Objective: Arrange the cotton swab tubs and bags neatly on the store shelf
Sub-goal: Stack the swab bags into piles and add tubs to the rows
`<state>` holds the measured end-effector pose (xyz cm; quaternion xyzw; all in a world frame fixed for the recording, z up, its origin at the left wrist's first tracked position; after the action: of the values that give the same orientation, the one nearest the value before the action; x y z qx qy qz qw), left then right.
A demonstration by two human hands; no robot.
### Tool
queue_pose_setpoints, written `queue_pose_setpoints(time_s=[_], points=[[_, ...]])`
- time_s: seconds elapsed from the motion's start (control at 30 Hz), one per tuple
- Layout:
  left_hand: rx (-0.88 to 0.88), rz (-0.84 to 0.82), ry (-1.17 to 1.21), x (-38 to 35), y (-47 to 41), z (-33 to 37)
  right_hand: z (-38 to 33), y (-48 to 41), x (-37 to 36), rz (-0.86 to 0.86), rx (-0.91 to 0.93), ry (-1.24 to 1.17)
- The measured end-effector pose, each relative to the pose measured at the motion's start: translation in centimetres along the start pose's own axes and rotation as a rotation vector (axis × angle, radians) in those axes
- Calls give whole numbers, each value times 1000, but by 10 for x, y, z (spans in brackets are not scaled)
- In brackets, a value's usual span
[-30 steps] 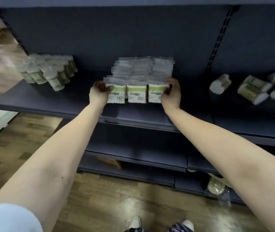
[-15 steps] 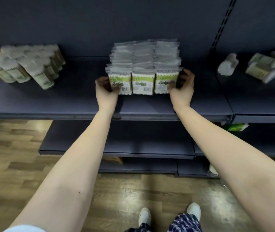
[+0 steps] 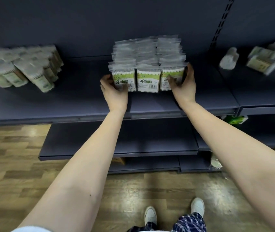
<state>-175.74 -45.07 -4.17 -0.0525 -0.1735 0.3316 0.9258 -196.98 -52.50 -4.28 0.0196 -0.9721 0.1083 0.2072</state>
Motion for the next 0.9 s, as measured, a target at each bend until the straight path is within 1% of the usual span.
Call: queue_pose_setpoints(time_s=[0.37, 0.53, 0.63, 0.7, 0.8, 0.9], points=[[-15, -175, -10, -2, -6, -4, -1, 0, 1, 16, -23, -85], [-9, -123, -38, -6, -4, -2, -4, 1, 1, 13, -41, -107], [-23, -101, -36, -6, -2, 0, -7, 4, 3, 28, -15, -140], [-41, -96, -35, -6, 0, 1, -11, 8, 3, -15, 1, -114], [-51, -115, -59, -7, 2, 3, -16, 12, 1, -122, 32, 28], [-56, -104, -102, -8, 2, 2, -16, 11, 0, -121, 5, 103]])
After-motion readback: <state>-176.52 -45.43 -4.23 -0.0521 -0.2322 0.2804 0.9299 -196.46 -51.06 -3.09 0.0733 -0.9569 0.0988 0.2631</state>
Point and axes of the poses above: each hand's wrist, its own y-axis away from the middle knuckle, its own x-axis out of the back of the hand, z = x × y, the point moved 2 cm from there along -y, towards the middle knuckle, and after that the axes turned 10 degrees about -z, right-handed, at the moved point
